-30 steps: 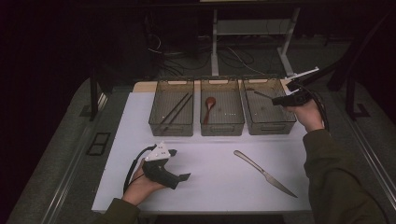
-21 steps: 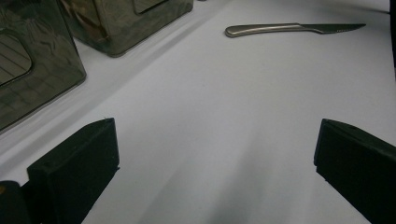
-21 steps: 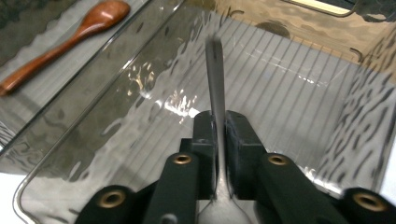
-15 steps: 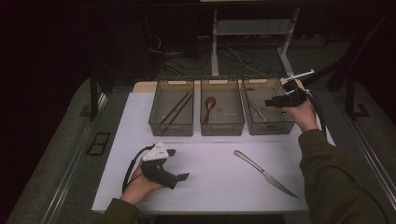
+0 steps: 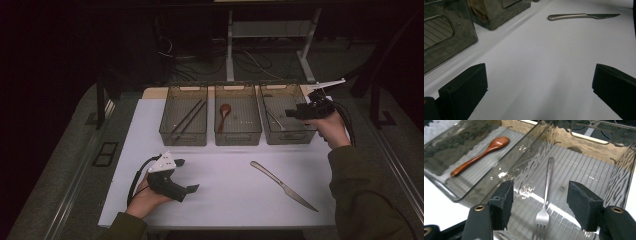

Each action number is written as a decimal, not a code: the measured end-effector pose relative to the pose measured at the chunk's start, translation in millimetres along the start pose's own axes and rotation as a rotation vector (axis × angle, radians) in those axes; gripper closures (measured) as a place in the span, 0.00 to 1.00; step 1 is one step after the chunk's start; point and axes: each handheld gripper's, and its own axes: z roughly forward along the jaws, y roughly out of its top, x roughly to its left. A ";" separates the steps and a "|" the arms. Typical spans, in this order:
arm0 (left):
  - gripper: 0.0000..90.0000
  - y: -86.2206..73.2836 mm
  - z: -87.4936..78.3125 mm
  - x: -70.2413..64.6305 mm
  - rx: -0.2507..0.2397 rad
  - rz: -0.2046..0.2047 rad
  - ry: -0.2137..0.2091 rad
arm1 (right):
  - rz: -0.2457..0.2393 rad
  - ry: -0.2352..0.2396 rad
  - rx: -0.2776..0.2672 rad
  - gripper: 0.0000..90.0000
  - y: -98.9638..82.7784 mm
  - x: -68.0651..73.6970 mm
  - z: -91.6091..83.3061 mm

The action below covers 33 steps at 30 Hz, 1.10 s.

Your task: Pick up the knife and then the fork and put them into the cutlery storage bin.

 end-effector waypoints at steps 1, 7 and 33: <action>0.00 -0.2 0.1 -0.2 -0.003 -0.003 0.000 | -0.005 0.006 -0.001 0.41 -0.8 1.2 -2.0; 0.00 -1.2 0.4 -0.4 -0.005 -0.013 0.005 | -0.047 0.031 -0.032 0.39 -8.7 15.6 -15.0; 0.00 0.5 3.4 -4.6 0.010 -0.021 0.002 | -0.100 0.114 -0.067 0.37 -62.9 60.7 -34.9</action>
